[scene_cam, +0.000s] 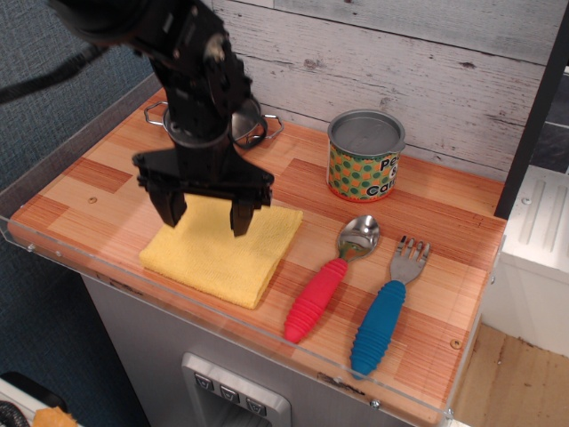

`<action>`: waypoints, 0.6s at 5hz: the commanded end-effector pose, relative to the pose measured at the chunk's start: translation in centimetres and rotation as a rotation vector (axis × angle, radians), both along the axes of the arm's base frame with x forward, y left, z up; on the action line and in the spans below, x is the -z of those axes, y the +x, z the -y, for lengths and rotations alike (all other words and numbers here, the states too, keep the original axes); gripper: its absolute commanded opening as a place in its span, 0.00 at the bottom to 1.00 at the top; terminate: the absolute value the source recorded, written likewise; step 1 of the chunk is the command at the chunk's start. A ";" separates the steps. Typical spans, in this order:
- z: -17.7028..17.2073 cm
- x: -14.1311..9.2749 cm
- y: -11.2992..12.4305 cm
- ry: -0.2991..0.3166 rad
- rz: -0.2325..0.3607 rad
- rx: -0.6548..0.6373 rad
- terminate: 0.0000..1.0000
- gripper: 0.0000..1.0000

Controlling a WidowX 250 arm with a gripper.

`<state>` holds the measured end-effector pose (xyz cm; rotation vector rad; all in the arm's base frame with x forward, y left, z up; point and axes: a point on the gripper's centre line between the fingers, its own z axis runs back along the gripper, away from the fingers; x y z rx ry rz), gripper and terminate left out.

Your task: Move the cloth to center next to the red spoon

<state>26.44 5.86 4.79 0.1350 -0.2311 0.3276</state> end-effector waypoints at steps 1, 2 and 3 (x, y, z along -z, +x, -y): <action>0.8 -3.5 0.3 -0.020 0.097 0.022 0.00 1.00; 2.8 -4.3 0.5 -0.021 0.111 0.086 0.00 1.00; 5.0 -5.0 0.9 -0.040 0.107 0.150 0.00 1.00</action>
